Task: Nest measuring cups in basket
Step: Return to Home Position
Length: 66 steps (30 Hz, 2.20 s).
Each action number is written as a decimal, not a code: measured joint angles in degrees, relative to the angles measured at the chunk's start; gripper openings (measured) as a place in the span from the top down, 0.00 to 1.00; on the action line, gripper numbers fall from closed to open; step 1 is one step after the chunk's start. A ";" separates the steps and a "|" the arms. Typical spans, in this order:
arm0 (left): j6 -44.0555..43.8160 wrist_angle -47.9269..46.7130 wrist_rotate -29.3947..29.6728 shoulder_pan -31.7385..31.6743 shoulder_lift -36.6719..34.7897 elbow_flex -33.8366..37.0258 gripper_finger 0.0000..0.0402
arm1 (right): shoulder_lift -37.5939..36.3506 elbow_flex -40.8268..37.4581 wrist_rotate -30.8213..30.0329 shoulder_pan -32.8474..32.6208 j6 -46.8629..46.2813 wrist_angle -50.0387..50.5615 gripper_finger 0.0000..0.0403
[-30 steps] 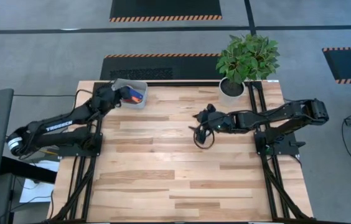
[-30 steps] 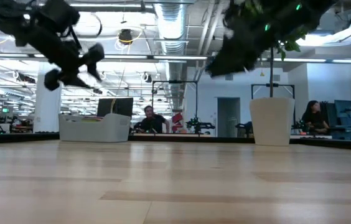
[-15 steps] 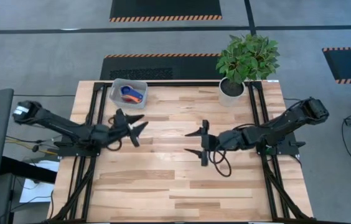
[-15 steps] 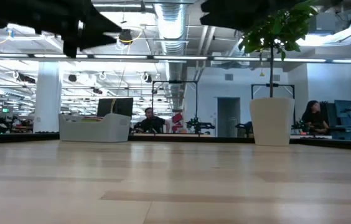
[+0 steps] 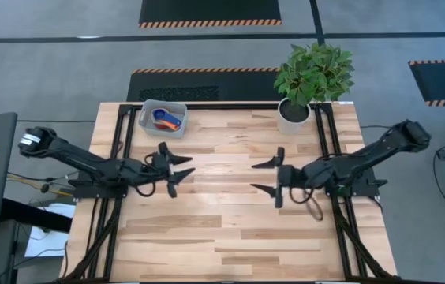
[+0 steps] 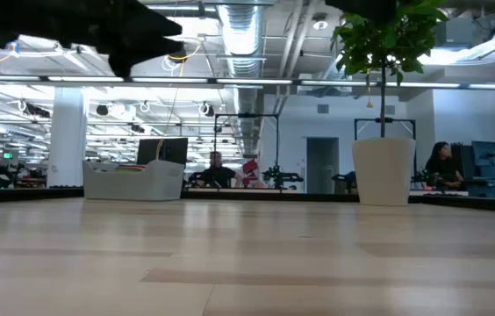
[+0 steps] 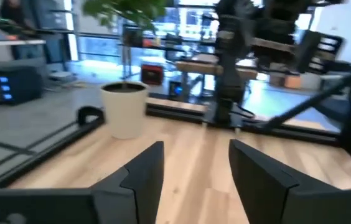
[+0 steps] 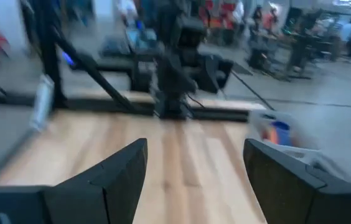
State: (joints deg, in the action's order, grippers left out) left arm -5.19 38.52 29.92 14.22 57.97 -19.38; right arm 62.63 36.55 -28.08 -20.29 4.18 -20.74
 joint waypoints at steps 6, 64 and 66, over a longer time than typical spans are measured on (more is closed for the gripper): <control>2.12 18.52 -11.27 -4.41 12.73 -0.02 0.72 | -3.20 -15.84 7.02 4.30 -6.62 -20.05 0.28; 1.99 -33.51 -22.72 -21.31 -58.04 18.91 1.00 | -62.51 -34.24 5.87 2.61 -9.43 17.37 0.88; 2.29 -34.19 -22.92 -21.31 -57.77 18.91 1.00 | -62.51 -35.91 5.81 2.70 -8.86 15.31 0.88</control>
State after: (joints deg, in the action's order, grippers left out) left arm -2.90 4.33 7.00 -7.09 0.20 -0.47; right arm 0.12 0.64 -22.27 -17.59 -4.68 -5.43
